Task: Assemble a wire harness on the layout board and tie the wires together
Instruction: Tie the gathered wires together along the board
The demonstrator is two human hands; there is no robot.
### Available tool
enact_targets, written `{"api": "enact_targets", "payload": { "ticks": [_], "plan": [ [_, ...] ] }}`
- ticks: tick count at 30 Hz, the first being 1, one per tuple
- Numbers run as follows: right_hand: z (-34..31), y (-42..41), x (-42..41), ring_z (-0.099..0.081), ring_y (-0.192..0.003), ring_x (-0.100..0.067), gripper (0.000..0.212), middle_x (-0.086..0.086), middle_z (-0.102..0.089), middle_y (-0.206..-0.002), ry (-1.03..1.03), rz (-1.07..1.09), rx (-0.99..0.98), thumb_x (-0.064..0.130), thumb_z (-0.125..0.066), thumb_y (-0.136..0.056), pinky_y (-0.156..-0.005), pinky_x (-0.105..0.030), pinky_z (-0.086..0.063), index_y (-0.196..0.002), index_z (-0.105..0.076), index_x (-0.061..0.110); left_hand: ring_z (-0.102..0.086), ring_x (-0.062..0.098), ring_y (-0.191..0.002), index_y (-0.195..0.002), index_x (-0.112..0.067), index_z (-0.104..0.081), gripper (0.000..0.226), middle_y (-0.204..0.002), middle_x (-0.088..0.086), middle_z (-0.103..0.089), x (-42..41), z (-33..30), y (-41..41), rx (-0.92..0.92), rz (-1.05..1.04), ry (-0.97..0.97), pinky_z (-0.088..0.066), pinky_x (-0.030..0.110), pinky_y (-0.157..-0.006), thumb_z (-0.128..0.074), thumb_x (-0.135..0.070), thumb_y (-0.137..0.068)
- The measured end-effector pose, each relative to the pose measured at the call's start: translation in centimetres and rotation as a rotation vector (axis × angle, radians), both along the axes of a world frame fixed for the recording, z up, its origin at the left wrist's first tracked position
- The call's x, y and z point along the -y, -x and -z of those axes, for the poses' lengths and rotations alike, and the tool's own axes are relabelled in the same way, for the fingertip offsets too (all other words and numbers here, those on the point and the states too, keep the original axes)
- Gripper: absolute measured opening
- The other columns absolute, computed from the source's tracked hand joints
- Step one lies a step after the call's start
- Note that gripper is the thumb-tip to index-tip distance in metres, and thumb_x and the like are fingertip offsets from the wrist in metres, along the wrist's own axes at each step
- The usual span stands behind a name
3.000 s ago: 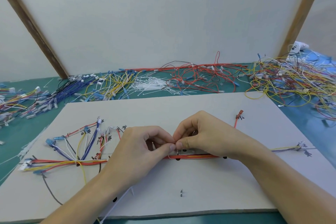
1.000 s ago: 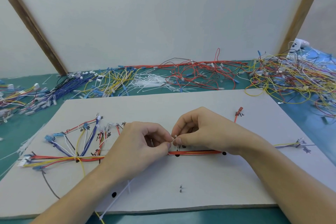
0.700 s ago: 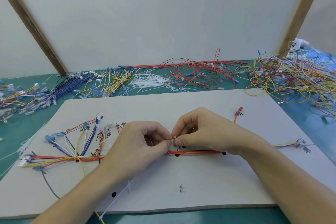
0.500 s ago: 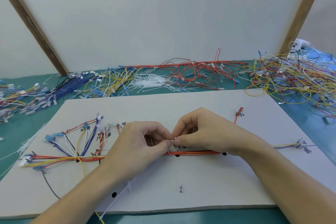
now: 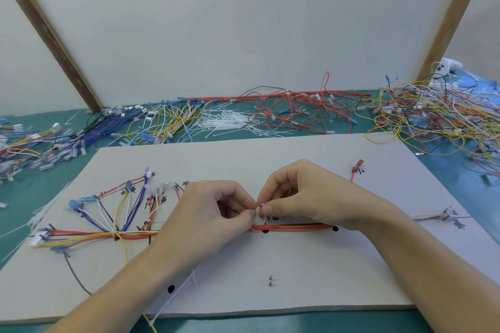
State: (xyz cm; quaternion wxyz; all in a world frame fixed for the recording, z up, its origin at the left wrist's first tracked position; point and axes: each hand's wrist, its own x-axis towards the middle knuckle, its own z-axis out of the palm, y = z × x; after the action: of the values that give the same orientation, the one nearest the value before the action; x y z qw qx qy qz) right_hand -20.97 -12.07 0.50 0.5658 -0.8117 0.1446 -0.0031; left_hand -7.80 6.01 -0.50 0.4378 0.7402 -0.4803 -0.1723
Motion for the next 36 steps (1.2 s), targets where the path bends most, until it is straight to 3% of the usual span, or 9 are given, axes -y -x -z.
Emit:
{"api": "enact_targets", "payload": {
  "ticks": [10, 17, 36],
  "plan": [
    [0.11, -0.08, 0.01, -0.069, -0.074, -0.014, 0.005, -0.013, -0.079, -0.087, 0.007, 0.027, 0.009, 0.015, -0.082, -0.088, -0.073, -0.033, -0.056, -0.092, -0.079, 0.014, -0.061, 0.001, -0.058, -0.080, -0.029, -0.079, 0.017, -0.070, -0.007, -0.076, -0.04, 0.16, 0.11, -0.008, 0.023, 0.017, -0.043, 0.010, -0.055, -0.079, -0.013, -0.082],
    [0.23, -0.06, 0.04, -0.065, -0.067, -0.008, 0.003, -0.012, -0.078, -0.084, 0.009, 0.024, 0.017, 0.014, -0.080, -0.089, -0.062, -0.019, -0.051, -0.092, -0.078, 0.014, -0.068, 0.007, -0.063, -0.082, -0.031, -0.079, 0.024, -0.072, -0.009, -0.076, 0.10, 0.32, 0.01, 0.033, 0.042, 0.017, -0.048, 0.013, -0.059, -0.078, -0.007, -0.081],
    [-0.19, 0.02, -0.40, -0.067, -0.069, -0.008, 0.005, -0.007, -0.078, -0.083, 0.094, 0.028, 0.011, 0.013, -0.077, -0.088, -0.069, -0.024, -0.054, -0.089, -0.077, 0.017, -0.063, 0.002, -0.059, -0.084, -0.032, -0.078, 0.020, -0.072, -0.009, -0.076, -0.07, 0.25, 0.13, 0.018, 0.034, 0.037, -0.046, 0.012, -0.057, -0.076, -0.012, -0.081]
  ]
}}
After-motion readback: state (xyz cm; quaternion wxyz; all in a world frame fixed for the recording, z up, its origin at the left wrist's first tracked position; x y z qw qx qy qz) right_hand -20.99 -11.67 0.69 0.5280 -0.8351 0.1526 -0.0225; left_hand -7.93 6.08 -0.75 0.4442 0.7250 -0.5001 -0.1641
